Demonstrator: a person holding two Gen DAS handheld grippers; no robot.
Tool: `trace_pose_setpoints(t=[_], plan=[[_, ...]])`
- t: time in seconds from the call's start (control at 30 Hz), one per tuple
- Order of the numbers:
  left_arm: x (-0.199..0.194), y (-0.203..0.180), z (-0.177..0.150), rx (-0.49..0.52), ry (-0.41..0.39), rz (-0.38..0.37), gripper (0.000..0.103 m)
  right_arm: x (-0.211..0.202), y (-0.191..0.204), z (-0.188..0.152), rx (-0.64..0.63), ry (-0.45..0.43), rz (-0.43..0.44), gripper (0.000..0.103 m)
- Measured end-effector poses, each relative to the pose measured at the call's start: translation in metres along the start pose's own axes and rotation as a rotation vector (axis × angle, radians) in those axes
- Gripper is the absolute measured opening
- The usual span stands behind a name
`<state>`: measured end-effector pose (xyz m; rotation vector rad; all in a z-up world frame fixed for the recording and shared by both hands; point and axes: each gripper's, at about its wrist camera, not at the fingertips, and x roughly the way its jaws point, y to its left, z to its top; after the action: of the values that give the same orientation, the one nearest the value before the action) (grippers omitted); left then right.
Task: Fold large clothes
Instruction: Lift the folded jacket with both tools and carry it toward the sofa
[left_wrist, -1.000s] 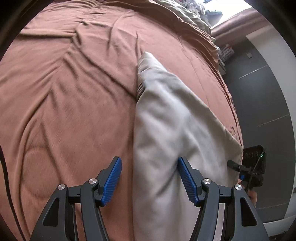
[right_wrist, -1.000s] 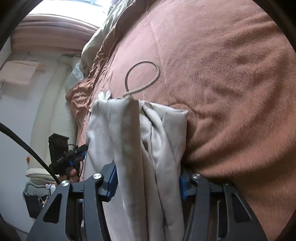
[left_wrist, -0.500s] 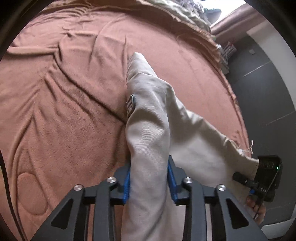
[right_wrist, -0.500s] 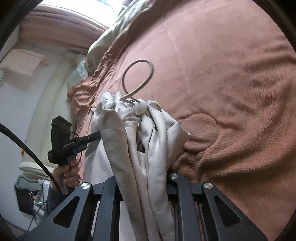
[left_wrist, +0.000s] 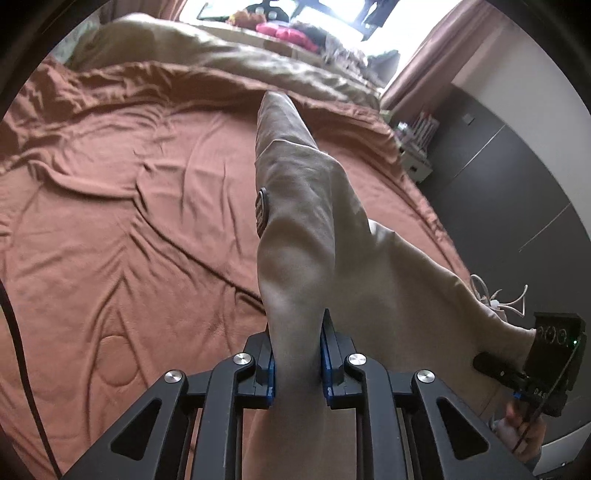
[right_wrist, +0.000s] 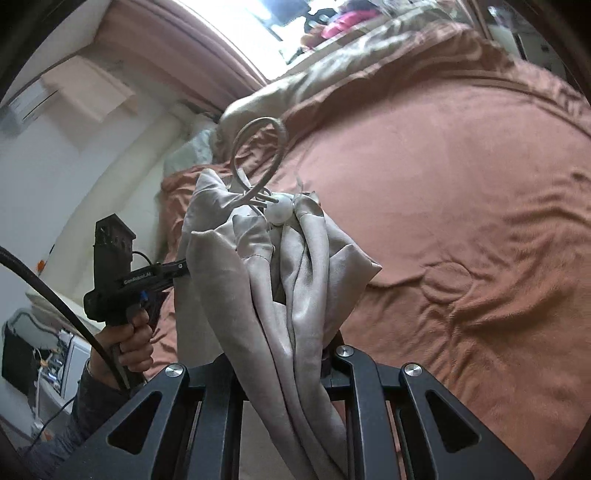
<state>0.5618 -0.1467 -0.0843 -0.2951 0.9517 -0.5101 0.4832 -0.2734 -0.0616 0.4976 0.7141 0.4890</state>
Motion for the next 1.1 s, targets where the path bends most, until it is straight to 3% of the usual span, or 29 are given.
trace_pose_setpoints(t=[0.5,0.7,1.1], plan=[[-0.156,-0.028,-0.023,0.050,-0.216,-0.029,0.015,-0.089,0.107,-0.051,-0.153,-0.142,0.068,0.009],[-0.217,-0.026,-0.029,0.039,-0.299,-0.017,0.014,-0.106,0.145,-0.064,-0.223,-0.171,0.104,0.009],[-0.352,0.013,-0.058,-0.004,-0.456,0.060,0.014,-0.087,0.204,-0.077,-0.312,-0.144,0.217,0.009]])
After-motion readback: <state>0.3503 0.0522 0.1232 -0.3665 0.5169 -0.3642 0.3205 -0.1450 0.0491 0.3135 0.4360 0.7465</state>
